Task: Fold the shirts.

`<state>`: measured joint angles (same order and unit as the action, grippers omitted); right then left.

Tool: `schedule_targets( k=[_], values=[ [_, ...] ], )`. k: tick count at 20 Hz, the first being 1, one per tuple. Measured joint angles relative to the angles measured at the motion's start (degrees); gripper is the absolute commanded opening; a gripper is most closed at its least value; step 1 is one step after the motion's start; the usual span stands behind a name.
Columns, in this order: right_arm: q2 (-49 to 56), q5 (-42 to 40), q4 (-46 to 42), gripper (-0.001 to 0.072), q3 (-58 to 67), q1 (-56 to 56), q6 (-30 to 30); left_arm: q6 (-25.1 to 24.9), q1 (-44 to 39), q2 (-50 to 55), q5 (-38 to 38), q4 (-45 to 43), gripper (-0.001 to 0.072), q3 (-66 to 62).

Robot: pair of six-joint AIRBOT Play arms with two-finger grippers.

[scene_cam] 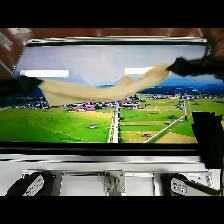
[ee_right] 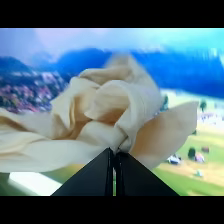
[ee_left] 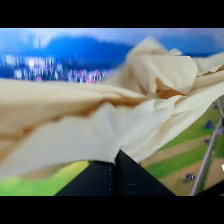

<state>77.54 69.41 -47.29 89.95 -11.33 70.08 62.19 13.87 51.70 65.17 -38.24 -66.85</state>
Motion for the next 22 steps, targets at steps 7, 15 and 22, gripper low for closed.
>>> schedule_targets(
  k=[7,15,22],
  values=[
    [-26.2,-14.7,-1.4,0.0066,10.4,0.0,0.7,8.0,0.0,-16.0,-2.9,-17.7,0.0037,-26.4],
    [-42.6,-12.6,-18.9,0.0066,11.8,0.0,11.2,17.7,0.0,-22.9,1.7,-26.8,0.0036,-32.6],
    [-47.2,-1.5,-26.2,0.0066,11.8,0.0,14.8,19.3,0.0,-23.8,9.3,-28.7,0.0036,-32.3]
  ],
)
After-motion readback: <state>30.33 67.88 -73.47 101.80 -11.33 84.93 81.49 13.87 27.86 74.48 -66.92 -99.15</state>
